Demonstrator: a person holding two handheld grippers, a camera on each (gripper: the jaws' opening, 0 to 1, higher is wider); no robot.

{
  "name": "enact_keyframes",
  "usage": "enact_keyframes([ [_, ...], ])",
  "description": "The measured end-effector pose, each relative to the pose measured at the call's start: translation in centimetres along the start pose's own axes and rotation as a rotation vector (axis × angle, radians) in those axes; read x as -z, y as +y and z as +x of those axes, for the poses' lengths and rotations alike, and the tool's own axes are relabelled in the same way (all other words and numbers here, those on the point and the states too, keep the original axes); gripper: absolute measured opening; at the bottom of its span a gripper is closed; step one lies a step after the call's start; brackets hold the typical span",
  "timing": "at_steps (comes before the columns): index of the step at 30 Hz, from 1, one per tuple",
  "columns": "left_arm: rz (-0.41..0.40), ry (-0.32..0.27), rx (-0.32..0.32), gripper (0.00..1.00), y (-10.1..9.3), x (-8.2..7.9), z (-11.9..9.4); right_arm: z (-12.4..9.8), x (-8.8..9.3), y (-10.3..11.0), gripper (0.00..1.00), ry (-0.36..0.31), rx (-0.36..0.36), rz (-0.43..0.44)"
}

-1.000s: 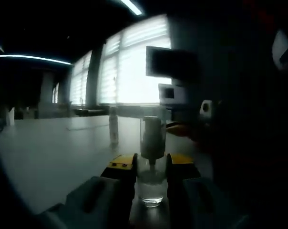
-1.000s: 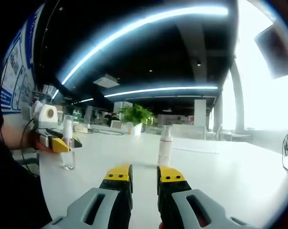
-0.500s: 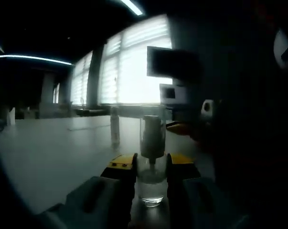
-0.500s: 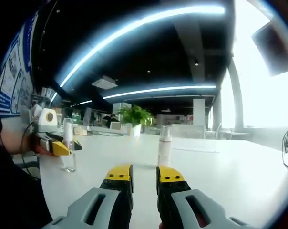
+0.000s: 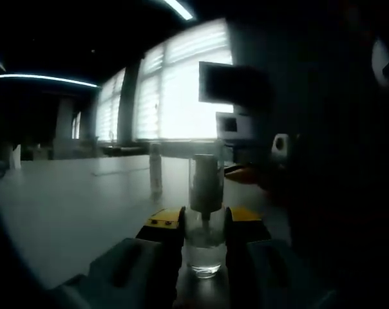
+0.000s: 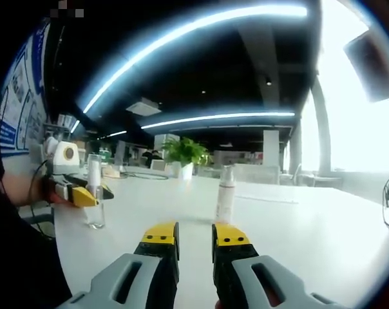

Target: Clamp pump bottle remove cover press pump head put on cover

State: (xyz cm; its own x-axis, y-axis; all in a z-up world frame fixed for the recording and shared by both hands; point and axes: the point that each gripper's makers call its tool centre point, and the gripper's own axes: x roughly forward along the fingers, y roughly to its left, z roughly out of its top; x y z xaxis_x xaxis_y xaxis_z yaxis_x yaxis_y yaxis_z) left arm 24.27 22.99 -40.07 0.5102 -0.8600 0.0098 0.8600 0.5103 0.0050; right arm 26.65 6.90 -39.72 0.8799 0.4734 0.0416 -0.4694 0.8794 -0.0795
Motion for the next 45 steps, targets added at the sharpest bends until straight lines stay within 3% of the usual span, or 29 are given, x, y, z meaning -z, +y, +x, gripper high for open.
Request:
enact_keyframes([
  [9, 0.007, 0.004, -0.005, 0.16, 0.1, 0.1, 0.0, -0.2, -0.2, 0.1, 0.16, 0.0, -0.005, 0.023],
  [16, 0.009, 0.006, -0.002, 0.16, -0.2, 0.1, 0.0, -1.1, -1.5, -0.2, 0.16, -0.047, -0.008, 0.141],
  [20, 0.007, 0.007, -0.004, 0.16, -0.3, 0.1, 0.1, -1.4, -2.0, 0.5, 0.16, -0.04, -0.031, 0.13],
  [30, 0.003, 0.011, -0.005, 0.16, -0.1, 0.1, 0.0, -1.9, -6.3, 2.9, 0.16, -0.103, -0.103, 0.154],
  [45, 0.009, 0.009, -0.014, 0.16, -0.1, 0.0, 0.0, -0.6, -7.5, 7.1, 0.17, -0.115, -0.181, 0.128],
])
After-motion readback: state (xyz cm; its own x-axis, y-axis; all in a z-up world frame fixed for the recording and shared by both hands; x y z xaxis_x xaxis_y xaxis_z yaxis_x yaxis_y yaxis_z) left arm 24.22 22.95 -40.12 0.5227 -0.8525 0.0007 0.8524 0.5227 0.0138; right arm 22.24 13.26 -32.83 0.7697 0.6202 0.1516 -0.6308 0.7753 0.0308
